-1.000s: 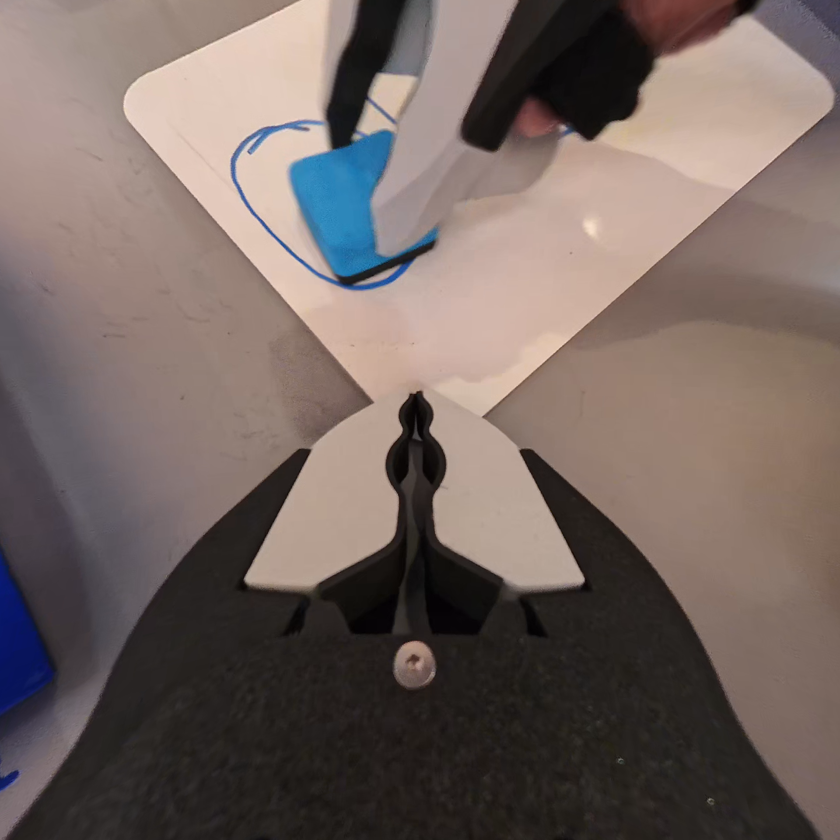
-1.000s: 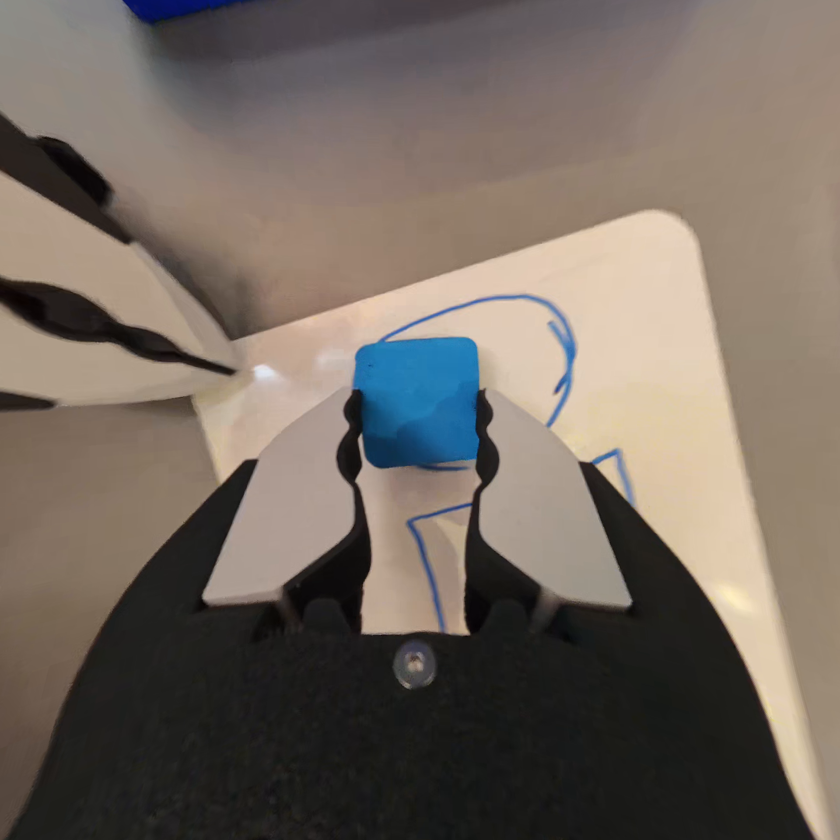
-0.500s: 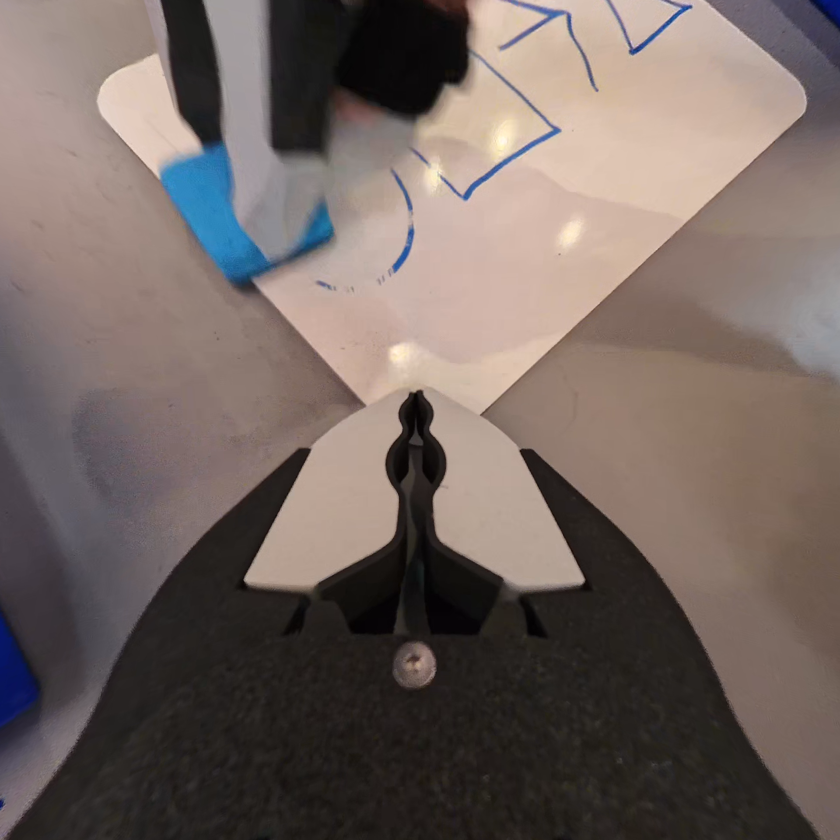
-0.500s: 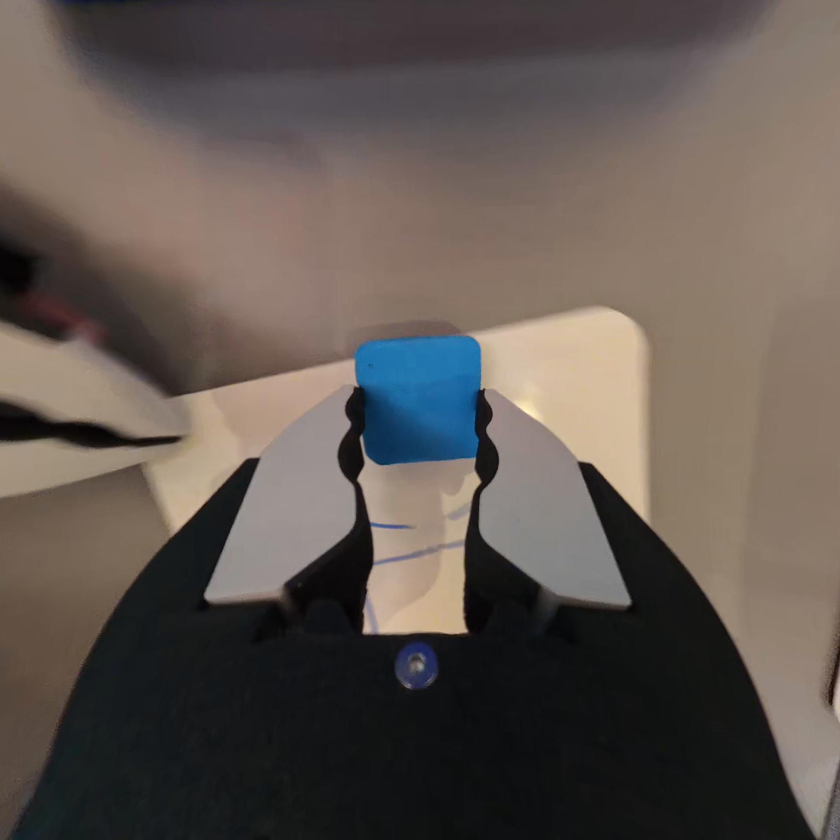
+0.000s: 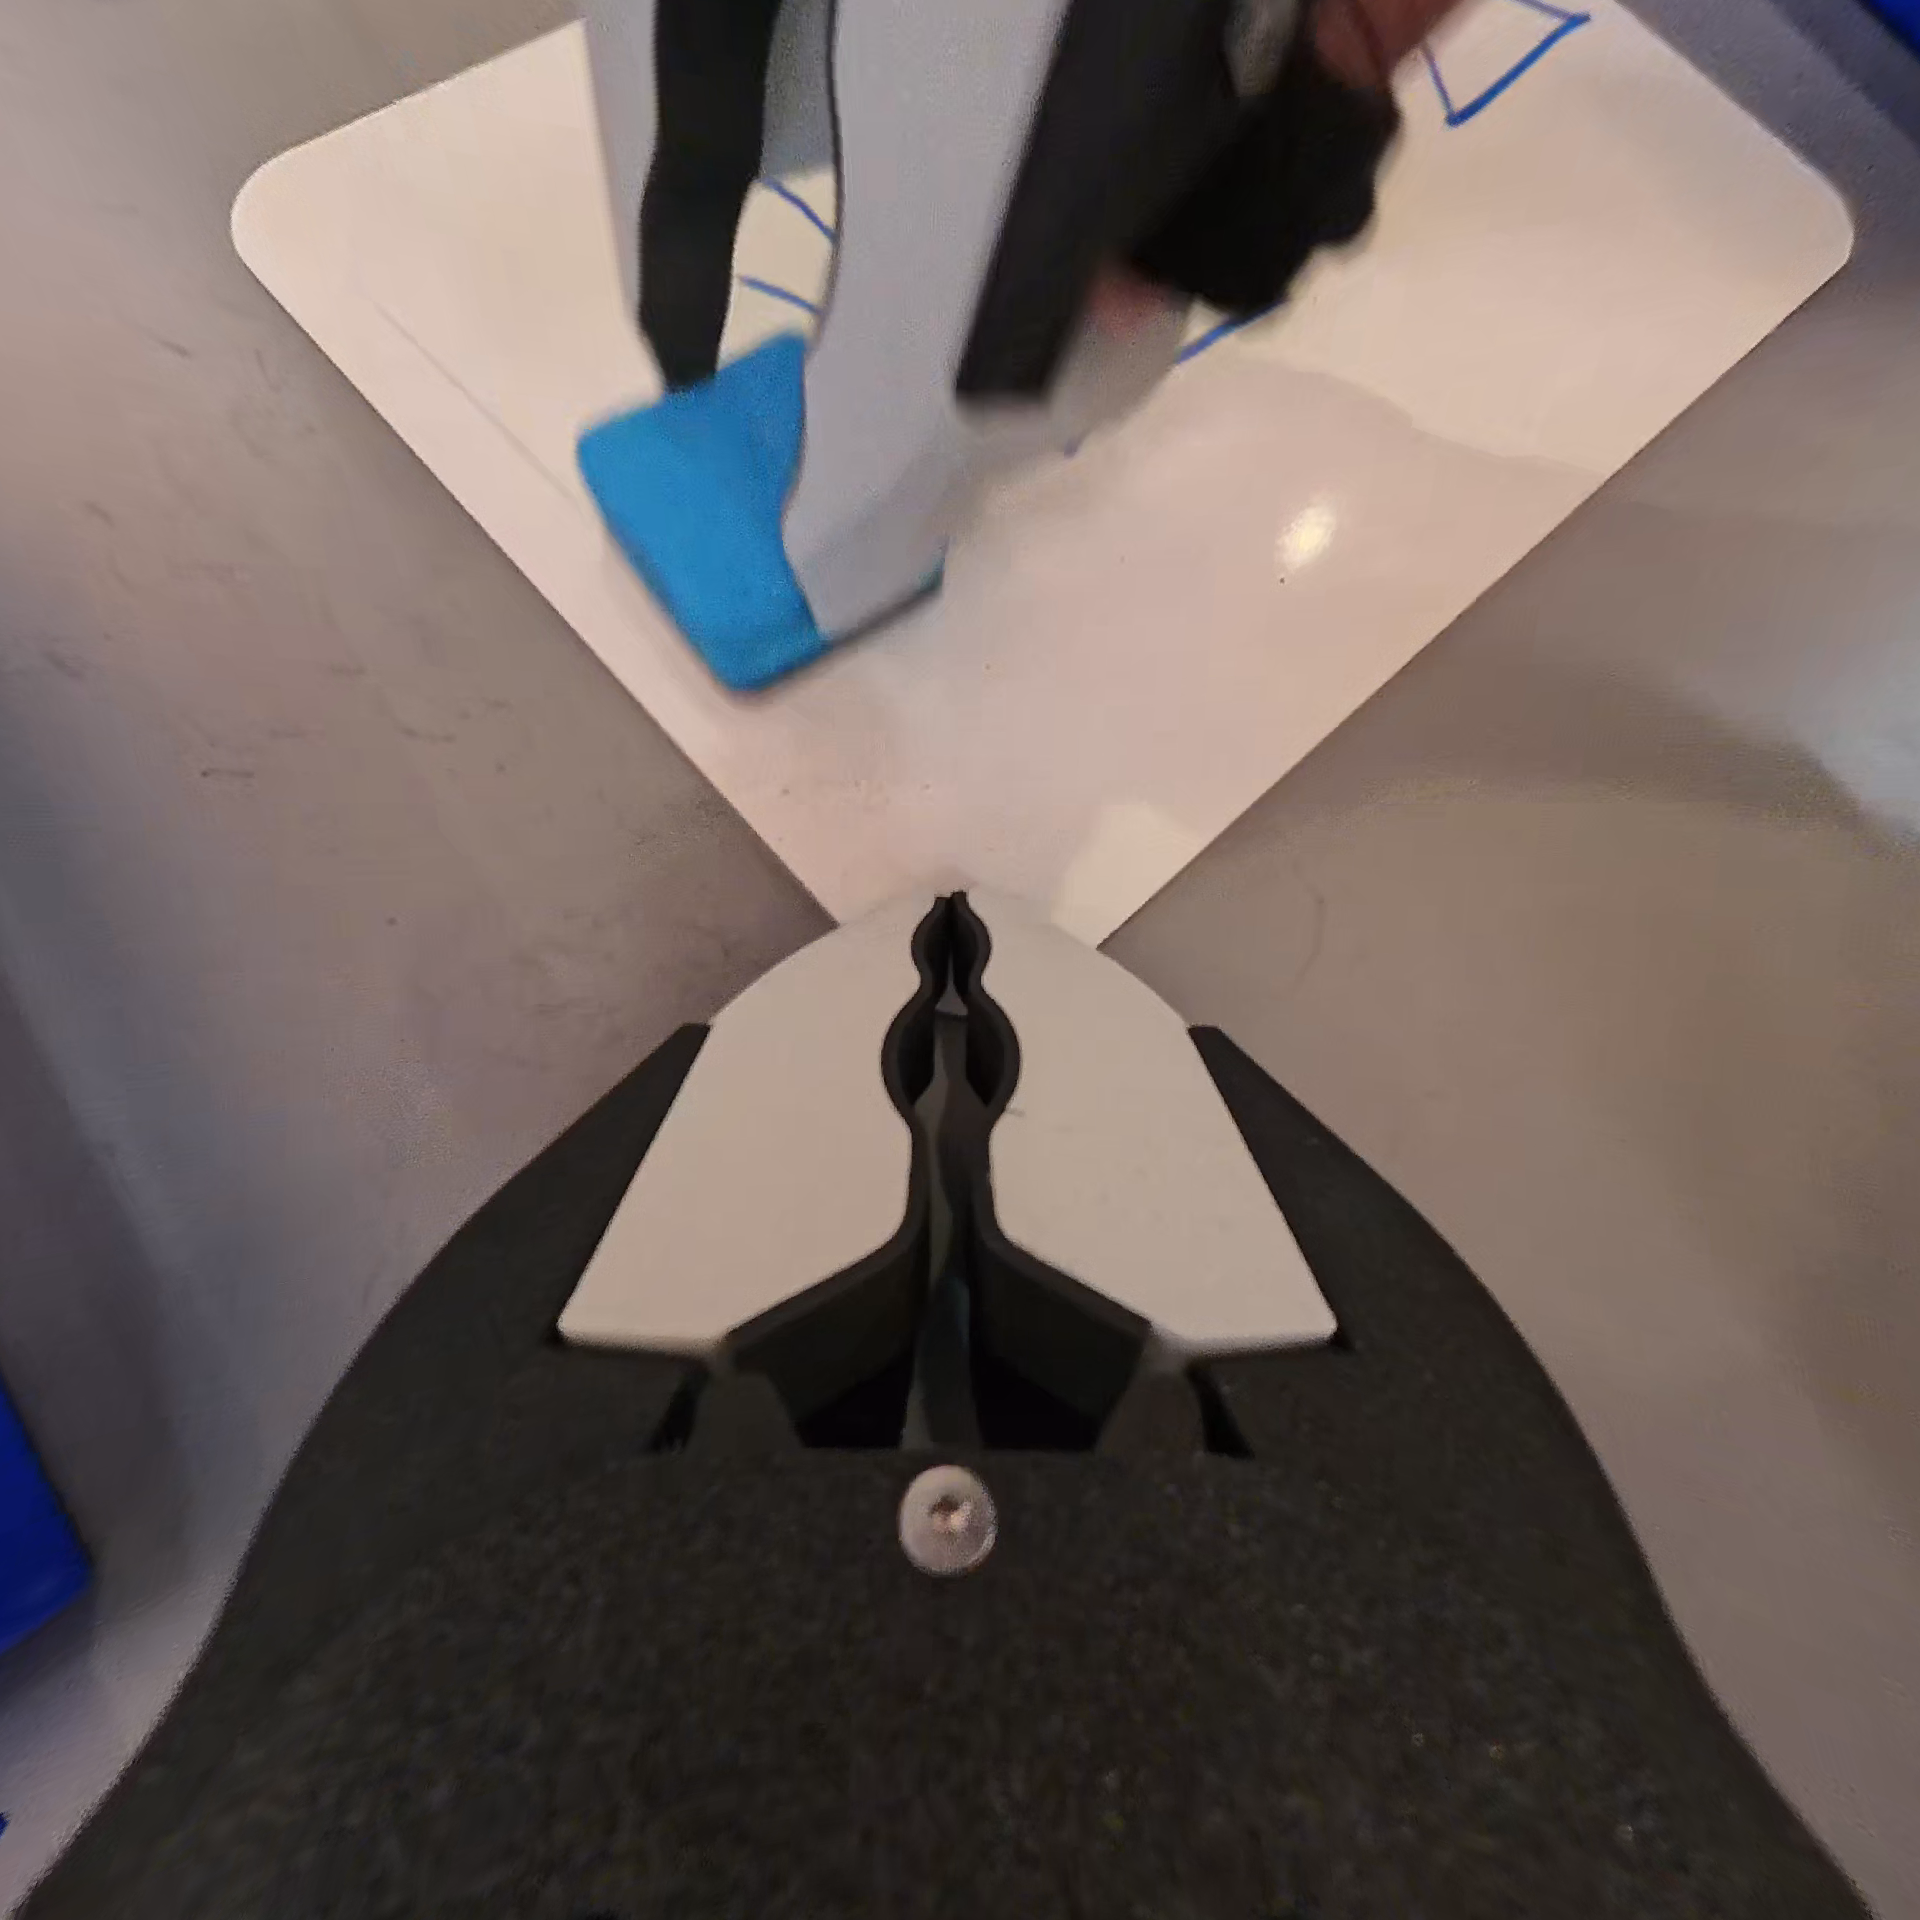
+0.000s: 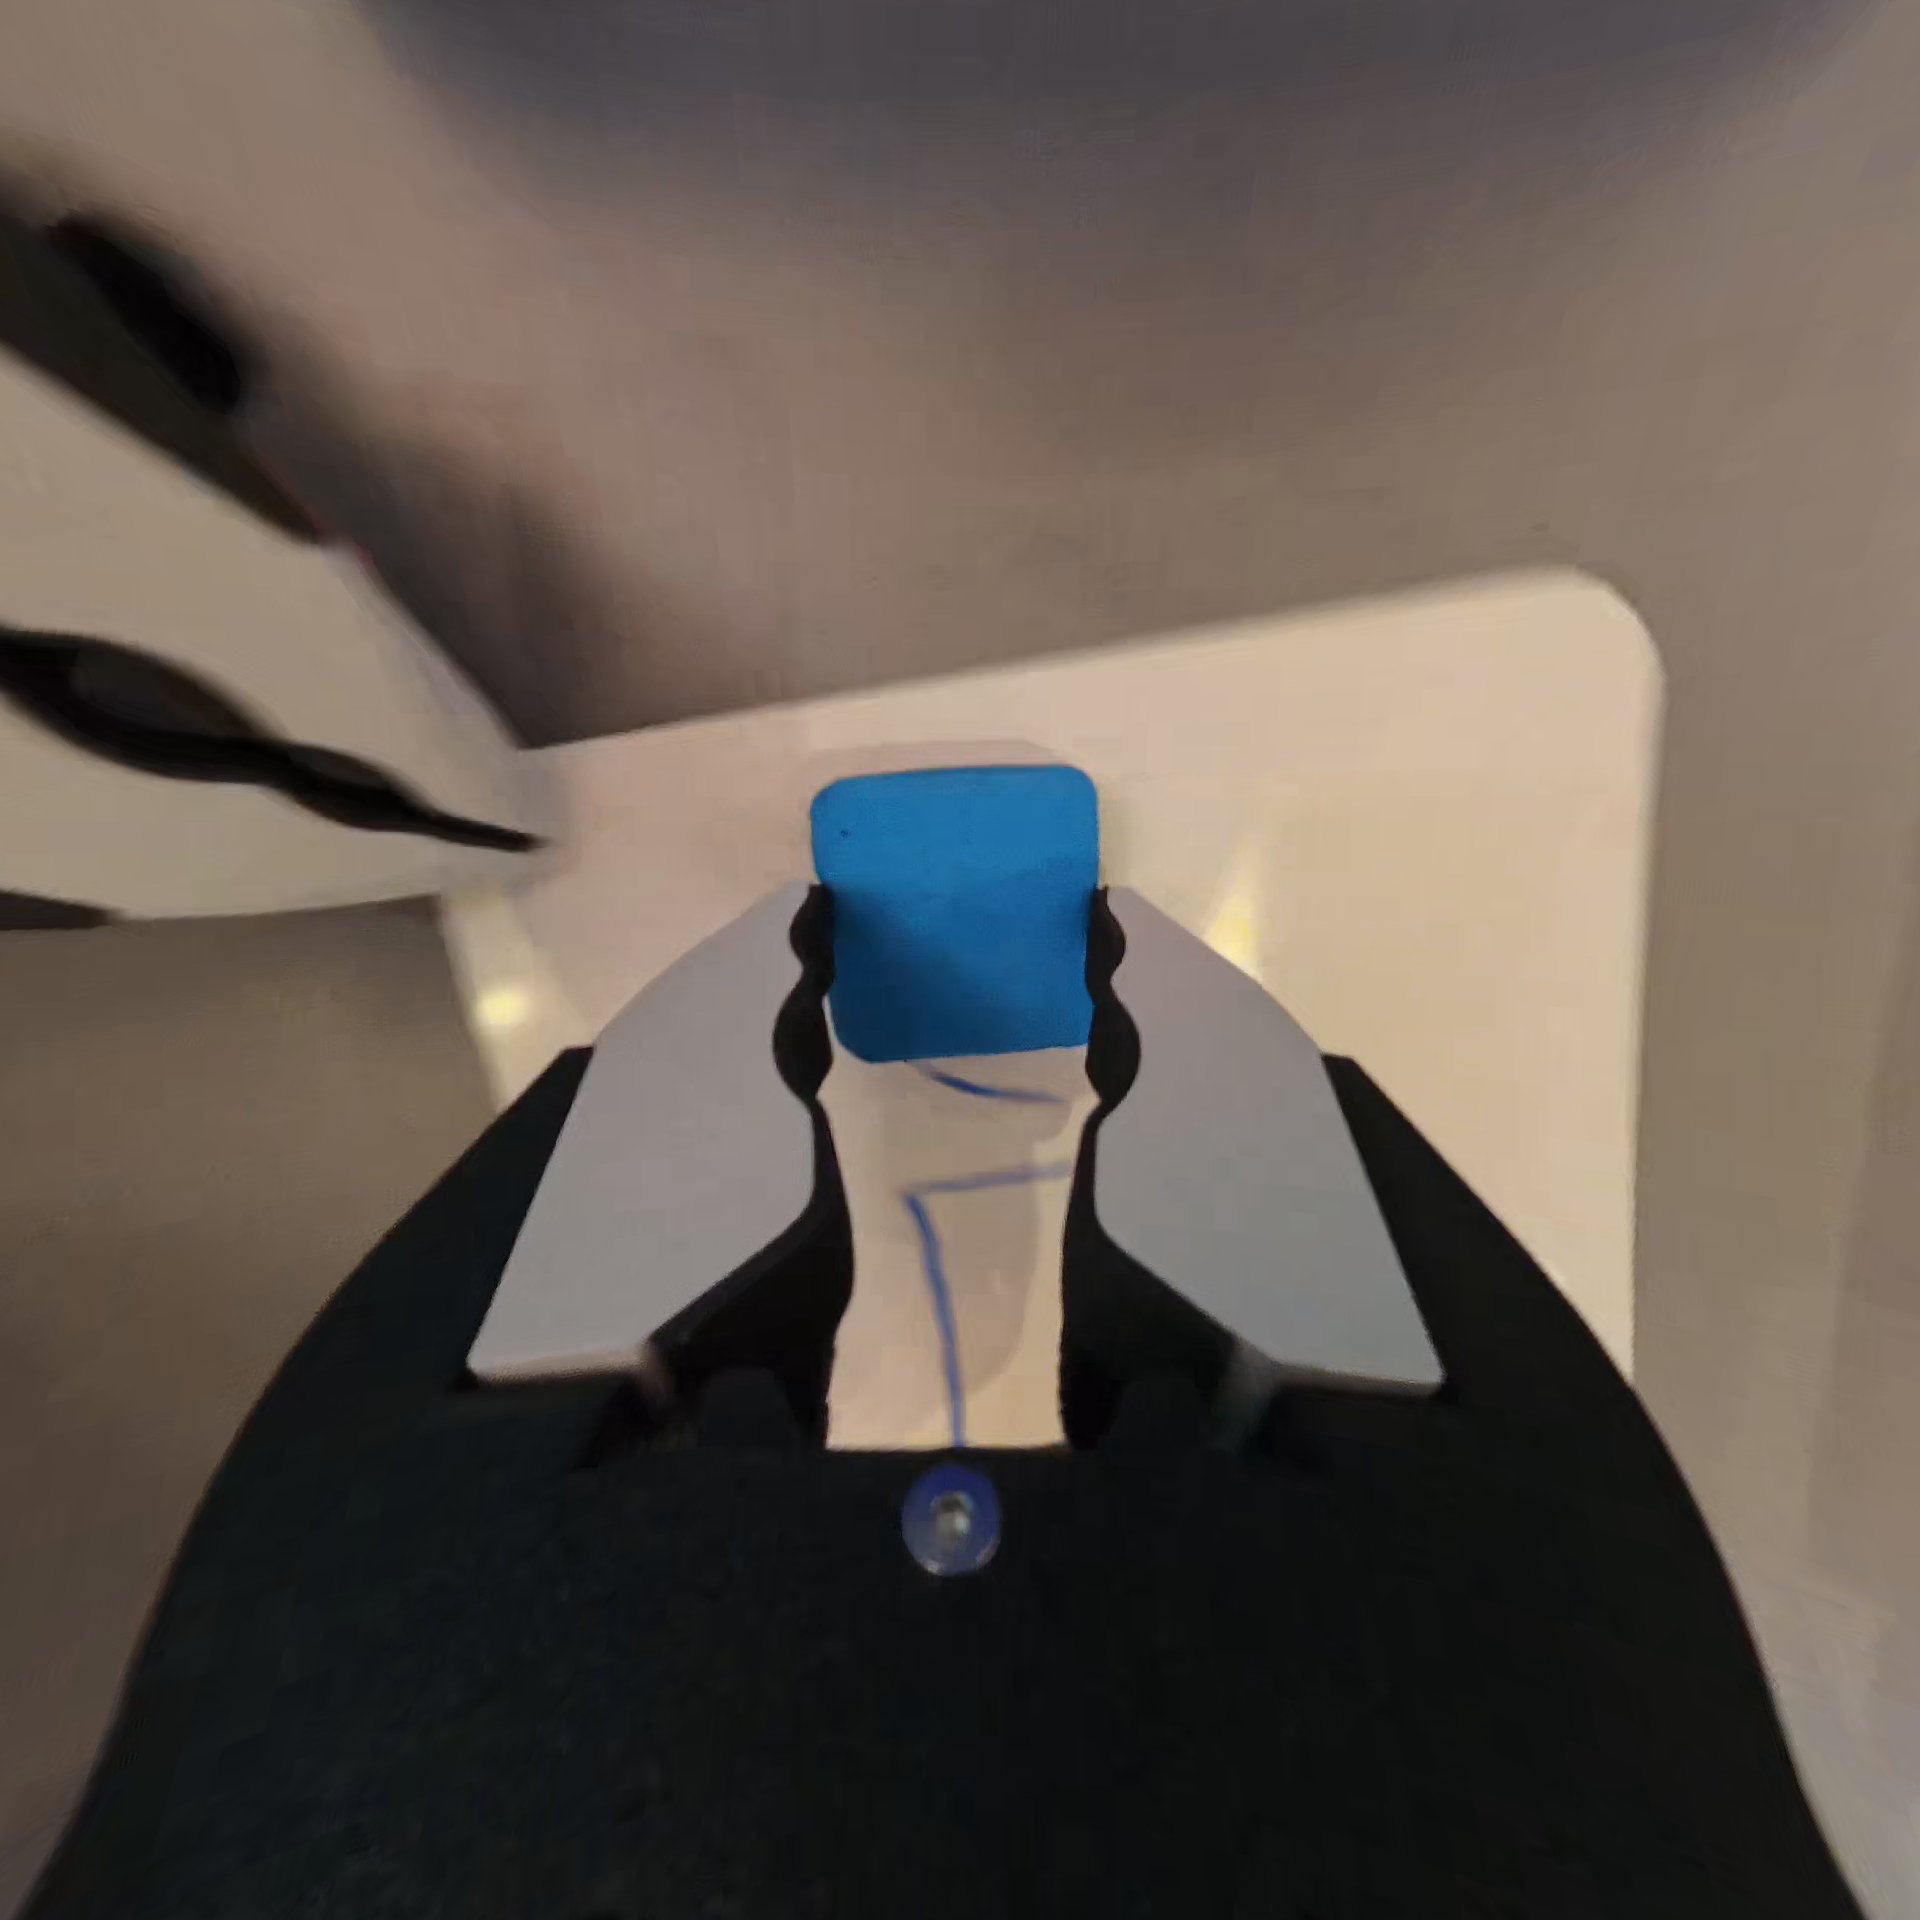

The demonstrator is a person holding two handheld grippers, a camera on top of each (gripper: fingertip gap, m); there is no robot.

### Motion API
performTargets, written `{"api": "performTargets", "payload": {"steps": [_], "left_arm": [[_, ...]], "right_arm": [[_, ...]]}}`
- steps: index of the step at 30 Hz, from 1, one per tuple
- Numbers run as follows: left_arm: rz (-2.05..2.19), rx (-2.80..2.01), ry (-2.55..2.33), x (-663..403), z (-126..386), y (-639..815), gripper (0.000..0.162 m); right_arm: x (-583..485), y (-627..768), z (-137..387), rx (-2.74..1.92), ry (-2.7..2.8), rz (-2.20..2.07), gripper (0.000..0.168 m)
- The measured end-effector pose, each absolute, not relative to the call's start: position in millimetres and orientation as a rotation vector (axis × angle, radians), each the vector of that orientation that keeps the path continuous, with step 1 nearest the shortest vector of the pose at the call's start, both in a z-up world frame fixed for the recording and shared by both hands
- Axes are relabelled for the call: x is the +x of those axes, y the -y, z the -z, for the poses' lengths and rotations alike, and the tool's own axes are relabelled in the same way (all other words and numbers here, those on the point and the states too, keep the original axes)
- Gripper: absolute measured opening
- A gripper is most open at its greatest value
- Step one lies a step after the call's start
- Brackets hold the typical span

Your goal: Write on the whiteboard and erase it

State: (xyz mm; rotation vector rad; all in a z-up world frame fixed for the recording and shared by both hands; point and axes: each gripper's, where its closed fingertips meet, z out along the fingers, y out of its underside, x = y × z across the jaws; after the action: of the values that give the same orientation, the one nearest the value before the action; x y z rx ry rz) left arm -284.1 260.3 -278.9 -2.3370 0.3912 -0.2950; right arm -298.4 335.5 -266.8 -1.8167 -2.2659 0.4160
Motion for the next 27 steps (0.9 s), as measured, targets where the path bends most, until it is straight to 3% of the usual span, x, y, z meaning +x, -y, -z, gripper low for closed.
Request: {"api": "performTargets", "payload": {"steps": [3, 7, 11, 15, 19, 23, 27], "left_arm": [[0.27, -2.334, -0.4, -284, 279, -260, 0.0], [0.272, -2.335, -0.399, -284, 279, -261, 0.0], [0.267, -2.333, -0.4, -284, 279, -261, 0.0], [0.281, -2.335, -0.397, -284, 279, -261, 0.0], [0.268, -2.333, -0.404, -284, 279, -261, 0.0], [0.278, -2.335, -0.402, -282, 279, -261, 0.0], [0.276, -2.333, -0.407, -282, 279, -260, 0.0]], "right_arm": [[-277, -414, 266, -2.179, 1.91, -0.381, 0.046], [-292, -326, 266, -1.858, 2.194, -0.374, 0.046], [-255, -421, 266, -2.238, 1.857, -0.324, 0.046], [-267, -333, 265, -1.876, 2.167, -0.286, 0.047], [-212, -421, 267, -2.3, 1.795, -0.268, 0.046], [-234, -344, 267, -2.019, 2.064, -0.254, 0.047], [-164, -420, 269, -2.423, 1.7, -0.208, 0.046]]}}
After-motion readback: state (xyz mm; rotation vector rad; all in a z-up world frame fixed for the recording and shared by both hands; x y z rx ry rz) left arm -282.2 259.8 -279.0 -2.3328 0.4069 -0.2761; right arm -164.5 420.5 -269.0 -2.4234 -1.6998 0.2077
